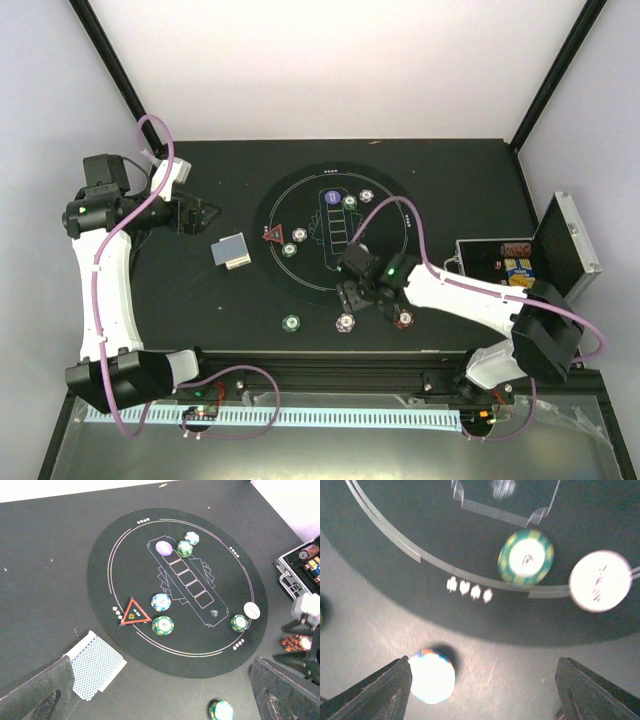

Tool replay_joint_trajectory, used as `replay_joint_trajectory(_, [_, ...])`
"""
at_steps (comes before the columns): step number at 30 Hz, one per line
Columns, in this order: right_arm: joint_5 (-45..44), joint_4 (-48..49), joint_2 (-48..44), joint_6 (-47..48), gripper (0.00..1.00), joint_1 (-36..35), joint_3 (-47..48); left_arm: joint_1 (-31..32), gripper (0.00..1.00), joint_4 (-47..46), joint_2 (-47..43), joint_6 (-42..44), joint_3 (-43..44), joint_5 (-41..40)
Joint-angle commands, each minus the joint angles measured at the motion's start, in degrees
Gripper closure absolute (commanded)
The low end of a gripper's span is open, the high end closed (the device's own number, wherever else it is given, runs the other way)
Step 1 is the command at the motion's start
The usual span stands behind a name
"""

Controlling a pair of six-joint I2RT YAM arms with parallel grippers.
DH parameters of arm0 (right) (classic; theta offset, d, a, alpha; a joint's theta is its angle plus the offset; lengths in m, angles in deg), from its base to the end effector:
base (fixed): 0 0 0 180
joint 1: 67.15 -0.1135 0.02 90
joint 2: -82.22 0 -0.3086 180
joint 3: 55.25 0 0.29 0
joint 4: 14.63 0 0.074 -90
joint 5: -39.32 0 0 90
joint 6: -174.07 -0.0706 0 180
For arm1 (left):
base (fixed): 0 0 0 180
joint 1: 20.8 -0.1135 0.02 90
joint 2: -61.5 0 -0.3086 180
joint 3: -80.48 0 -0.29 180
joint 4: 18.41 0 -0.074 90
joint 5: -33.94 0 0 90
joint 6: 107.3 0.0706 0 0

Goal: Distribute texas hold em gaming equipment

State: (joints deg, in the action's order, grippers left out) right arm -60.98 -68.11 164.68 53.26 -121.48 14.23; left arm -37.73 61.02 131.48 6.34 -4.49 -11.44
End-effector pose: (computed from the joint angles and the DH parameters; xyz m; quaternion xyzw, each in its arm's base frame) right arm 0.1965 0.2521 0.2228 -0.1808 0.9583 0.0727 0.2091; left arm 0.2531 0.0252 0.4252 0.1675 0.8725 -0.2409 0.3907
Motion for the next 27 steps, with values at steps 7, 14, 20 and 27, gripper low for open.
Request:
replay_joint_trajectory(7, [2.25,5.23,4.01,-10.46,0.18,-11.52,-6.02,-0.47,0.01,0.53,-1.83,-0.03,0.22,1.48])
replay_joint_trajectory(14, [1.82,6.63,9.09,-9.51,0.18,-12.29,-5.18,-0.47,0.01,0.63,-1.85,-0.13,0.49,1.40])
replay_joint_trajectory(20, [0.36,6.48,11.71,-8.74,0.18,-12.20,-5.43,-0.48,0.01,0.63,-1.62,-0.26,0.89,1.40])
replay_joint_trajectory(27, [0.91,8.59,13.13,-8.43,0.22,-11.95,-6.28,-0.48,0.01,0.38,-1.51,-0.43,0.80,1.51])
